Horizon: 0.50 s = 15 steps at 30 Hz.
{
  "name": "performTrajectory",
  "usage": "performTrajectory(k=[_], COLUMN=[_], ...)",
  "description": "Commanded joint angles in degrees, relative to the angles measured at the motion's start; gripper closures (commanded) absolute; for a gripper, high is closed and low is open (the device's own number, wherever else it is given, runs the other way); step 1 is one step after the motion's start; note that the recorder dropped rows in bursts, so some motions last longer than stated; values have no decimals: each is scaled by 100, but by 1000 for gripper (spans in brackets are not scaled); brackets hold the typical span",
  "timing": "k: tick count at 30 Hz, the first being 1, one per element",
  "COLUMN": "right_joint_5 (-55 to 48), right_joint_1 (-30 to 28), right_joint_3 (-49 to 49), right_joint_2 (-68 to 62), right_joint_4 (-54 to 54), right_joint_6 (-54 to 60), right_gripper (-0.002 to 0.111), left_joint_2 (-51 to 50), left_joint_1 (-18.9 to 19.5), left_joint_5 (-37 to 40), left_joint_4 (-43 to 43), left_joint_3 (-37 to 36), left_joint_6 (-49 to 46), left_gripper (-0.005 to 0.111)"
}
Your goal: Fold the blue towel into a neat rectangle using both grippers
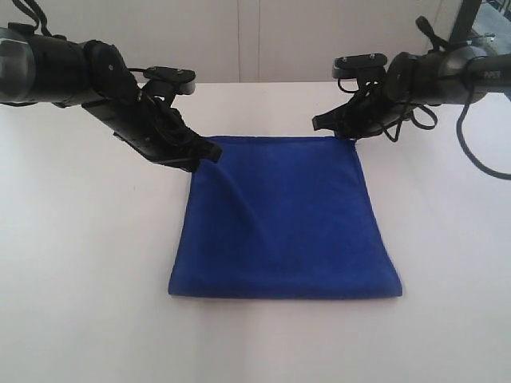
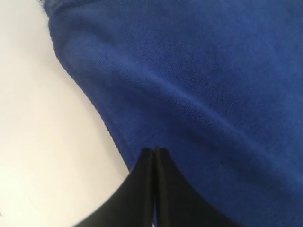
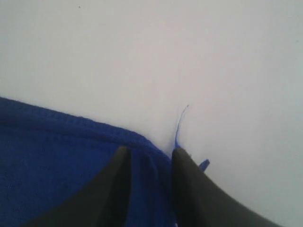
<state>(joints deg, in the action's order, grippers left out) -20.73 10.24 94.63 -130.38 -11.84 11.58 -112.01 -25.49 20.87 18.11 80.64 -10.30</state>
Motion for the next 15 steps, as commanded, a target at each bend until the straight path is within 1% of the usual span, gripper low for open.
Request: performTrajectory(k=[1,4,6,7,15], right_joint_5=[110,110,123,123,123], right_joint_1=[-53,-53,-53,-53,-56], right_joint_3=[24,24,24,24,24], right_joint_2=[2,2,2,2,118], right_joint_4=[-32,-32,-32,-32,-12], right_joint_6=[8,8,8,8,8], right_gripper=[82,94,105,108,108], left_joint_2=[73,73,73,73,73], left_joint_1=[-42,-42,-42,-42,-42], left_joint_5=[18,18,18,18,18], left_joint_4=[66,66,66,66,66], left_joint_3=[4,4,4,4,4], left_joint_6=[6,6,6,6,6], left_gripper=[107,107,107,107,107])
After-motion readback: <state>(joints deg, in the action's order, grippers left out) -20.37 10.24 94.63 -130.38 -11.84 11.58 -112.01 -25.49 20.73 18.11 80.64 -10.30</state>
